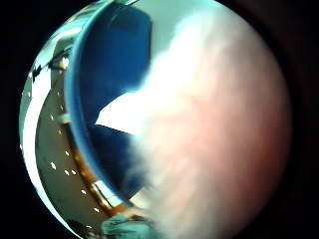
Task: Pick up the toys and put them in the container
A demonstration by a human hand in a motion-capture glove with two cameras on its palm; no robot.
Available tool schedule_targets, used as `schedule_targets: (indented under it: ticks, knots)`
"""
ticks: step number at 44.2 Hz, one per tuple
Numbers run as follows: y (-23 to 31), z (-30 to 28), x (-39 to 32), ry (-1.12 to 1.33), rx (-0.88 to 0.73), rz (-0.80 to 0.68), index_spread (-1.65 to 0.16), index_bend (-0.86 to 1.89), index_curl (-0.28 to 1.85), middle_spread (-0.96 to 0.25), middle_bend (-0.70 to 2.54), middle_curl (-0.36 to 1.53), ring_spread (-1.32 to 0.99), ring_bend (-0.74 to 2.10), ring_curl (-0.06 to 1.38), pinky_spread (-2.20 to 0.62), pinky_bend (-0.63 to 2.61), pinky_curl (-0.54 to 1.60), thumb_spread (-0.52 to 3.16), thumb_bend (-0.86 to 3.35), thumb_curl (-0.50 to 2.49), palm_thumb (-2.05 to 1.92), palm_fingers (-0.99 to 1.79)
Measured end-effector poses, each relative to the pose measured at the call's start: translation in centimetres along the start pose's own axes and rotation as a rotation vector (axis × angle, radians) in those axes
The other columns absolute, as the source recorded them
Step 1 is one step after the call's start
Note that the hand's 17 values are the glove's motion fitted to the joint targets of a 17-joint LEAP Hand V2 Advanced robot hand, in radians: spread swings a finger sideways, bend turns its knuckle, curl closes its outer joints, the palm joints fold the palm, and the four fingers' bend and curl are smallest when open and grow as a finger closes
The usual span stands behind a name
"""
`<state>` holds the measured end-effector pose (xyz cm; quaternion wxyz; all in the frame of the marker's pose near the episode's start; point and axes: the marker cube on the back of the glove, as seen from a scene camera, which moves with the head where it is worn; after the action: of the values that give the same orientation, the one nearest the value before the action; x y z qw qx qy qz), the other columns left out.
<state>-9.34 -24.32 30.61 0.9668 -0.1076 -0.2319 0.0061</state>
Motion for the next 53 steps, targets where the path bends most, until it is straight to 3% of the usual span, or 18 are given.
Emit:
schedule_targets:
  ticks: [5,10,18,26,46,53]
  knots:
    - [3.3,-3.1,1.9,0.015,0.032,0.061,-0.24,0.76,0.64,-0.24,0.68,0.56,-0.32,0.90,0.45,-0.22,0.78,0.36,0.98,0.16,0.68,0.71,1.16]
    - [6.7,-10.1,1.2,0.107,0.142,0.032,-0.24,0.82,0.70,-0.23,0.80,0.63,-0.34,1.00,0.51,-0.24,0.83,0.39,0.90,0.13,0.73,0.68,1.14]
    - [11.6,-21.8,-3.4,0.185,0.301,-0.014,-0.23,0.89,0.76,-0.21,0.89,0.70,-0.36,1.08,0.56,-0.25,0.89,0.43,0.78,0.11,0.81,0.66,1.08]
    - [13.8,-28.2,-10.7,0.220,0.392,-0.089,-0.23,0.93,0.81,-0.19,0.93,0.75,-0.36,1.12,0.60,-0.26,0.92,0.46,0.68,0.09,0.88,0.66,1.04]
    - [13.2,-26.4,-26.8,0.230,0.444,-0.267,-0.21,0.96,0.88,-0.17,0.95,0.81,-0.36,1.17,0.64,-0.26,0.96,0.50,0.52,0.06,1.03,0.65,1.00]
    - [12.3,-24.3,-30.3,0.243,0.333,-0.282,-0.21,0.94,0.89,-0.18,0.92,0.82,-0.35,1.16,0.64,-0.27,0.99,0.51,0.50,0.02,1.06,0.62,0.96]
